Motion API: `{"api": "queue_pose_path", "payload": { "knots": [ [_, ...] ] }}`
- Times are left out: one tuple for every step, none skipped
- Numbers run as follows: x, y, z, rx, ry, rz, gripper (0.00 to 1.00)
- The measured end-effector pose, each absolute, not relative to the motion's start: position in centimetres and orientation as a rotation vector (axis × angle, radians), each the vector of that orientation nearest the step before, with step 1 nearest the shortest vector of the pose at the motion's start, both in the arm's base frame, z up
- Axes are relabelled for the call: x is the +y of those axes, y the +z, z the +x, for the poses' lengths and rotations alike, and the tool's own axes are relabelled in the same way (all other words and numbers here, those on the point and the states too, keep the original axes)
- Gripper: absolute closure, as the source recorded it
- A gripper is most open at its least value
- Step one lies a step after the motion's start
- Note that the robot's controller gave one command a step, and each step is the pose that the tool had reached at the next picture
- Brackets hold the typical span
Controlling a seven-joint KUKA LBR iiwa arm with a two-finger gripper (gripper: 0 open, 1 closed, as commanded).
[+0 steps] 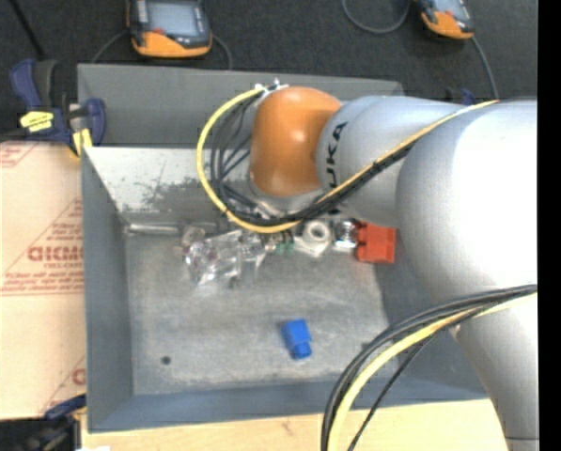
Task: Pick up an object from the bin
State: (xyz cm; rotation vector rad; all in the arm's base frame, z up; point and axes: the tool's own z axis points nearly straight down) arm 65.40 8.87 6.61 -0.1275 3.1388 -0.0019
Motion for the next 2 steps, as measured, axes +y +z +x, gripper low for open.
{"api": "queue_pose_path", "payload": {
  "knots": [
    [8.9, 7.1, 65.4, 3.135, 0.001, -0.121, 1.0],
    [10.4, 21.2, 61.8, 3.132, 0.002, -0.107, 1.0]
  ]
}}
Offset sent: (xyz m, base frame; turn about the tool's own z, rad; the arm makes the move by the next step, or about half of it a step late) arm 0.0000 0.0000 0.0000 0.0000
